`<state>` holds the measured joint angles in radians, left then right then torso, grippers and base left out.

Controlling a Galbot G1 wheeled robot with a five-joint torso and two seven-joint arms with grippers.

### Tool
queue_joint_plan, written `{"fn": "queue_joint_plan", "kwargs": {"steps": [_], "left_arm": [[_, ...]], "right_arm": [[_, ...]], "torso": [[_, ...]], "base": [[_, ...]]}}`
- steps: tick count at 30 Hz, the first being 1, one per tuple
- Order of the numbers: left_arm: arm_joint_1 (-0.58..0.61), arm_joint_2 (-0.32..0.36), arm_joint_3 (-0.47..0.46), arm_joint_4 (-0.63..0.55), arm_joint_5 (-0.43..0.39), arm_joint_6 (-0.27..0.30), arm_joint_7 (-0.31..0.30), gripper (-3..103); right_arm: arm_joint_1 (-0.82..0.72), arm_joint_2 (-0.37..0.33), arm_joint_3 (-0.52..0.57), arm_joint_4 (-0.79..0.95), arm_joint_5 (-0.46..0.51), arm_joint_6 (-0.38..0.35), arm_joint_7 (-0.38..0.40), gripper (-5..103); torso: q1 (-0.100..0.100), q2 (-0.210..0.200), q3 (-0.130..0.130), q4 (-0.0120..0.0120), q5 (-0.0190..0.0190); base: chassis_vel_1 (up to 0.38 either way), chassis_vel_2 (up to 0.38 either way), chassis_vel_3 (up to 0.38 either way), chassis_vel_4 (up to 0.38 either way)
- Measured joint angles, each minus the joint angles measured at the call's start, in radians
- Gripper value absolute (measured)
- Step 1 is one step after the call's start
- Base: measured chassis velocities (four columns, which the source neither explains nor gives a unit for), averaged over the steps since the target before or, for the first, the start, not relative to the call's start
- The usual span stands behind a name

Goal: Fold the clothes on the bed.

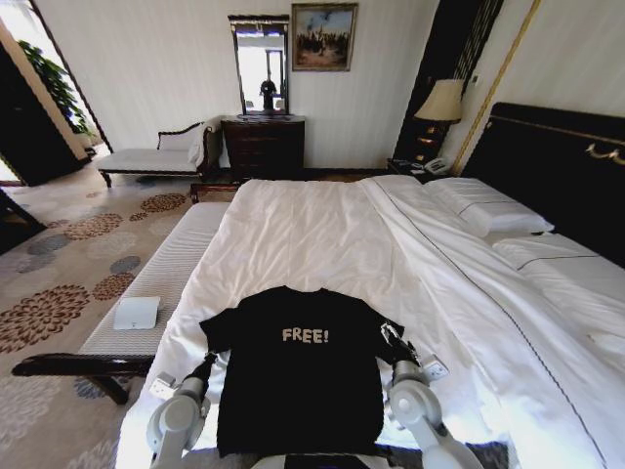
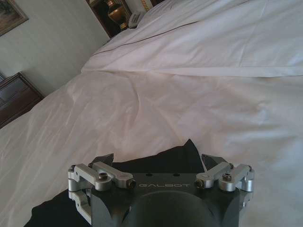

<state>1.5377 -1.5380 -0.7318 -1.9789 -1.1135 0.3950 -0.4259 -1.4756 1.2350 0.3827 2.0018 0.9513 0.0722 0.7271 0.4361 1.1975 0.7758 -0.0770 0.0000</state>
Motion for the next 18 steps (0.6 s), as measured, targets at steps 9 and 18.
{"fn": "queue_joint_plan", "kwargs": {"steps": [9,18], "left_arm": [[-0.021,0.039,-0.011,-0.070,-0.032,0.088,0.031,41],[-0.208,0.126,-0.008,-0.028,-0.107,0.130,-0.024,74]], "right_arm": [[0.003,-0.001,0.003,-0.010,-0.001,0.000,0.000,100],[0.040,-0.032,-0.012,-0.038,0.003,-0.010,0.009,100]], "torso": [[0.000,0.000,0.000,0.0002,0.0001],[0.000,0.000,0.000,-0.0001,0.0001]], "base": [[0.000,0.000,0.000,0.000],[0.000,0.000,0.000,0.000]]}}
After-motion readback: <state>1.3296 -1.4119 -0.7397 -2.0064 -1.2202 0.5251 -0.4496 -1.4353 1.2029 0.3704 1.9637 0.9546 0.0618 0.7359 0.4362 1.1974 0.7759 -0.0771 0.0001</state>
